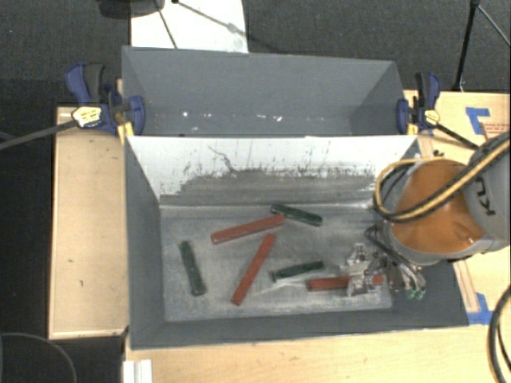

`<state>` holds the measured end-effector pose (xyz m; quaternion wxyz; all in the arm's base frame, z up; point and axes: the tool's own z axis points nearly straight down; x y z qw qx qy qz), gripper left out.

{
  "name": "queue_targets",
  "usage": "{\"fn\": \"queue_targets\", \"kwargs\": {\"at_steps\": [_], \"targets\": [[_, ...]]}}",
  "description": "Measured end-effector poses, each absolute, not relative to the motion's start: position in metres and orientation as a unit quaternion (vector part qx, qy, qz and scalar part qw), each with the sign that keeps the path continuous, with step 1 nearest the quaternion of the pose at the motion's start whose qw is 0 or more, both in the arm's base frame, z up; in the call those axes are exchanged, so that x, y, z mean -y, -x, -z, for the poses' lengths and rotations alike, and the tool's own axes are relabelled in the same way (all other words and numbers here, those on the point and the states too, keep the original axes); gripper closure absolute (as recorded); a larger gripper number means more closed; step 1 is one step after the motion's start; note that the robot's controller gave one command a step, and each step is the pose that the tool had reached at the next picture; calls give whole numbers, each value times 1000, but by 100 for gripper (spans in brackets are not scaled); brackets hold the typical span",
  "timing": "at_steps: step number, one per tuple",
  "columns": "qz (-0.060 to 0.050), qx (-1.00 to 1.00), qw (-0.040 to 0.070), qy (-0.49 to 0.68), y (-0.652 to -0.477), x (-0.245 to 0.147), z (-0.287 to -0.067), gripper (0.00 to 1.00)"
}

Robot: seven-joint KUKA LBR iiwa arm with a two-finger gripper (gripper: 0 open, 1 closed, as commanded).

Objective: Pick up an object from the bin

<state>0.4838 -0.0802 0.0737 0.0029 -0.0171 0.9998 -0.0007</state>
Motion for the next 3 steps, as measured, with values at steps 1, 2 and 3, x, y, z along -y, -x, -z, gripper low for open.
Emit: {"fn": "queue_targets", "kwargs": {"at_steps": [1, 2, 3], "targets": [[1, -1000, 3, 18, -484, 80, -74, 100], [-1, -1000, -2, 12, -498, 80, -131, 100], [0, -1000, 1, 16, -501, 77, -237, 100]]}}
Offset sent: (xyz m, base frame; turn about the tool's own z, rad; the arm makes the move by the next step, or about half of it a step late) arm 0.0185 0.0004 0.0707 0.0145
